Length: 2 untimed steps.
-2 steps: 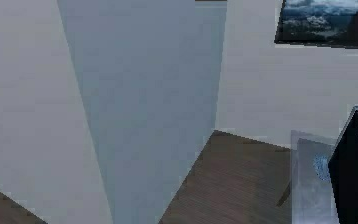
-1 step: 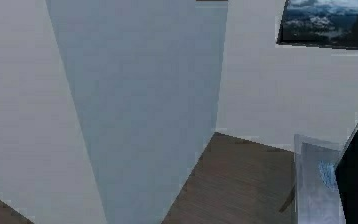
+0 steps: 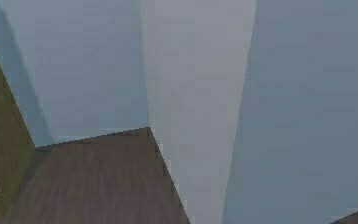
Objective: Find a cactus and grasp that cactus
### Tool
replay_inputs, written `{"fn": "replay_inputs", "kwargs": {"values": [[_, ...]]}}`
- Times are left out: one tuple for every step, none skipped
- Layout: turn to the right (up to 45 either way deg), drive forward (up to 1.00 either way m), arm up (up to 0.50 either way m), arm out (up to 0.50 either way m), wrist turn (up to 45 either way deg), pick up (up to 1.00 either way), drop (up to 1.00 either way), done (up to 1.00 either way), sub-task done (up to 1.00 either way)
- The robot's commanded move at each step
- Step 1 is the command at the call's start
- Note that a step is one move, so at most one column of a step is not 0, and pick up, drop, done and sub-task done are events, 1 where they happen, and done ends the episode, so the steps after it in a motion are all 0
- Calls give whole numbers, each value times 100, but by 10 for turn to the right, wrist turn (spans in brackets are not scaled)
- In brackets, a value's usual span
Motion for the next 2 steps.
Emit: {"fn": "replay_inputs", "kwargs": {"values": [[-120, 0, 0, 0, 0, 0, 0, 0, 0], [0, 25, 0, 0, 0, 0, 0, 0, 0]]}}
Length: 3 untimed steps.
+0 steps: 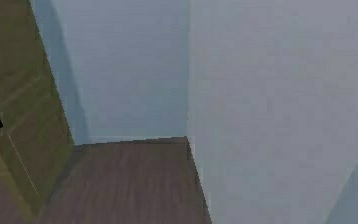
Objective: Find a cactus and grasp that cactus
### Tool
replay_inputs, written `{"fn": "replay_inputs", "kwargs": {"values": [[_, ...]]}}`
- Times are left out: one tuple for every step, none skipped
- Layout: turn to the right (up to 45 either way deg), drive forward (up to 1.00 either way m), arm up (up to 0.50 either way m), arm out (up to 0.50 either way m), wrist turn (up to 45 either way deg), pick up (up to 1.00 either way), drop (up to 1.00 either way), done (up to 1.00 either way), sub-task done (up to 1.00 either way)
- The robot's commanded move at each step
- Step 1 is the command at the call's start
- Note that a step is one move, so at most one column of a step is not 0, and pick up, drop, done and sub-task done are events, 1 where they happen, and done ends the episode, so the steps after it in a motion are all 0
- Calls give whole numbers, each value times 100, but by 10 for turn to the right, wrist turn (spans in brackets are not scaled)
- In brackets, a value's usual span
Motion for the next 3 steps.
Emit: {"fn": "replay_inputs", "kwargs": {"values": [[450, 0, 0, 0, 0, 0, 0, 0, 0], [450, 0, 0, 0, 0, 0, 0, 0, 0], [0, 100, 0, 0, 0, 0, 0, 0, 0]]}}
